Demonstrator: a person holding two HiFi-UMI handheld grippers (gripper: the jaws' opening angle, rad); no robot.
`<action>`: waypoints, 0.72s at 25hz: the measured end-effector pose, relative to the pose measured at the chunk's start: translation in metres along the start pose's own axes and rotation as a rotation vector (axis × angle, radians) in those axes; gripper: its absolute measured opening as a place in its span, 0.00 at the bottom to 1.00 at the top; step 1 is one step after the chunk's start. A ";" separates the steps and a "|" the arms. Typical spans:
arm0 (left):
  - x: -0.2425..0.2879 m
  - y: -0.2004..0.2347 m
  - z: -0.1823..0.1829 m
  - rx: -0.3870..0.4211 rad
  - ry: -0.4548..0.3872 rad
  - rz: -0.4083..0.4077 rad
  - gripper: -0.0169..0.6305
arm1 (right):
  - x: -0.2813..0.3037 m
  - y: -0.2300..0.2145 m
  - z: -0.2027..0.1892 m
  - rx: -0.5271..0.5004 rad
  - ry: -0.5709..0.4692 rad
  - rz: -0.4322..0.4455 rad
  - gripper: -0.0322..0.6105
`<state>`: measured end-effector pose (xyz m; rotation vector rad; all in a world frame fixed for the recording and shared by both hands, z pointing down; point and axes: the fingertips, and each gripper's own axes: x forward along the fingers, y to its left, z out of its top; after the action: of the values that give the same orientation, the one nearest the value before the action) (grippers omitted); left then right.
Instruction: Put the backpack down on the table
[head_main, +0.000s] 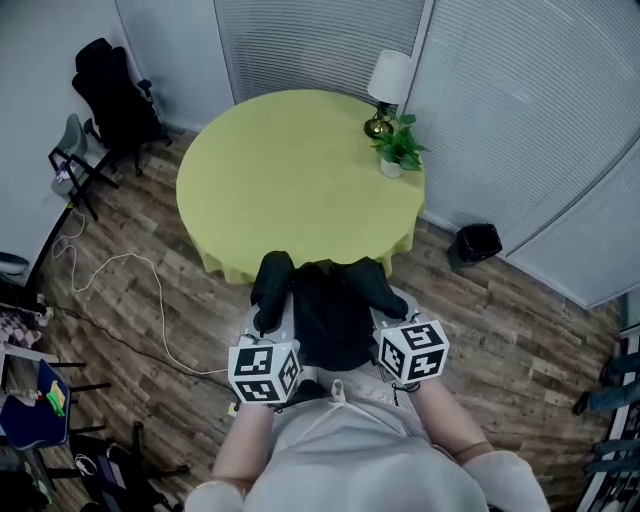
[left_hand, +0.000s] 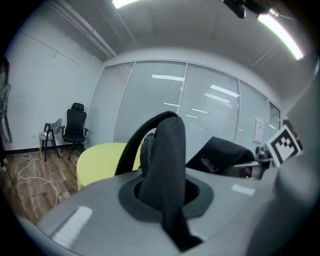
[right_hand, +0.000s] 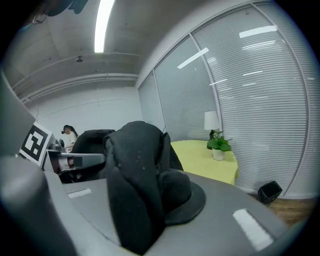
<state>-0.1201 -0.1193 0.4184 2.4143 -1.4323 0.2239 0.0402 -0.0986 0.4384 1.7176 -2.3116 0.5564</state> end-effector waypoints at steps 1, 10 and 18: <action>0.009 0.013 0.009 0.004 -0.003 -0.005 0.07 | 0.014 0.002 0.008 0.005 -0.007 -0.003 0.10; 0.088 0.095 0.064 -0.008 0.003 -0.004 0.07 | 0.120 -0.002 0.065 0.050 -0.009 -0.010 0.10; 0.164 0.126 0.090 -0.031 -0.003 0.058 0.07 | 0.205 -0.041 0.100 0.047 0.001 0.052 0.10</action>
<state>-0.1538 -0.3425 0.4079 2.3518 -1.4973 0.2108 0.0235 -0.3297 0.4332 1.6814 -2.3668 0.6256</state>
